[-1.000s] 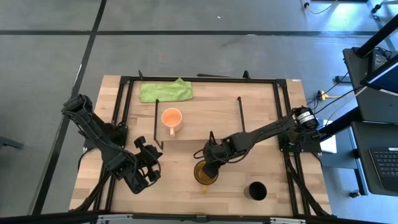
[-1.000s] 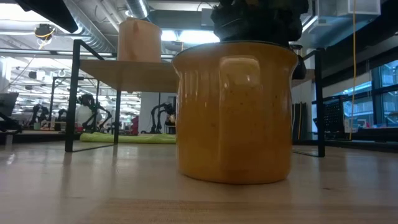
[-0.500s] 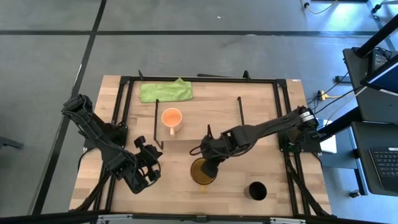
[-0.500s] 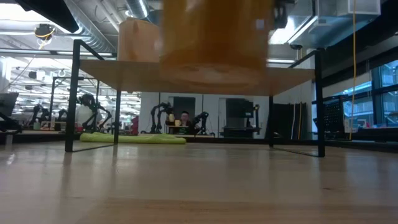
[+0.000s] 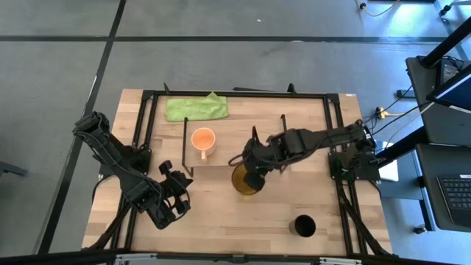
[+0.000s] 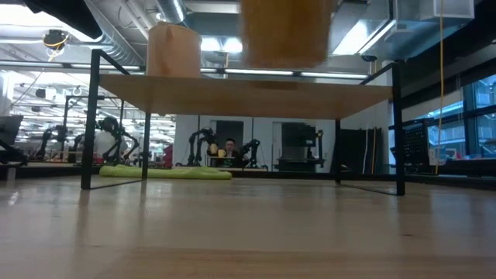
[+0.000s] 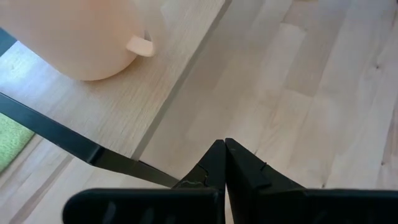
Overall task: Stack small to large cups/mugs on shelf
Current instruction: Put the yellow mug on the shelf
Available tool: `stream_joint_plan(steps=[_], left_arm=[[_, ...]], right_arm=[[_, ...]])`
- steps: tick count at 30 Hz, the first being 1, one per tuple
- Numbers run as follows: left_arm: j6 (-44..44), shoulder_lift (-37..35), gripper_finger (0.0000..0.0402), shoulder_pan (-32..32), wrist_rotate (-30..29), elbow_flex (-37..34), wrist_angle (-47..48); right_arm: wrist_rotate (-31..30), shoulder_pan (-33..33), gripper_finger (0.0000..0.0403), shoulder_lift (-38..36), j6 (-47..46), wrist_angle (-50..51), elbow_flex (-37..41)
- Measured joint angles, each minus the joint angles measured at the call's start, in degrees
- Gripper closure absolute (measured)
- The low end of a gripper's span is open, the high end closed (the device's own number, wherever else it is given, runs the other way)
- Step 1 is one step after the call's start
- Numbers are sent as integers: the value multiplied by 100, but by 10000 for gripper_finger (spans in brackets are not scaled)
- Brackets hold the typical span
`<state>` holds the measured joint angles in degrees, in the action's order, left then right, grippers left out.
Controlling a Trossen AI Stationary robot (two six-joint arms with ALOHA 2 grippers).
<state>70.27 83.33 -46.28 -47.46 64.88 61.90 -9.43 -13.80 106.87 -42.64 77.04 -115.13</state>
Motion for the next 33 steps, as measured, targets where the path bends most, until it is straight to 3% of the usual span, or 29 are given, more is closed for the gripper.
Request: stream_joint_plan(steps=[5, 15, 33], left_arm=[[16, 0, 401, 0, 0, 0, -8], [23, 0, 401, 0, 41, 0, -160], [-6, 0, 401, 0, 59, 0, -110]], right_arm=[[-142, 546, 385, 2, 564, -35, -11], [401, 1631, 385, -4, 1330, -364, -52], [1146, 1654, 385, -79, 1315, -447, -81]])
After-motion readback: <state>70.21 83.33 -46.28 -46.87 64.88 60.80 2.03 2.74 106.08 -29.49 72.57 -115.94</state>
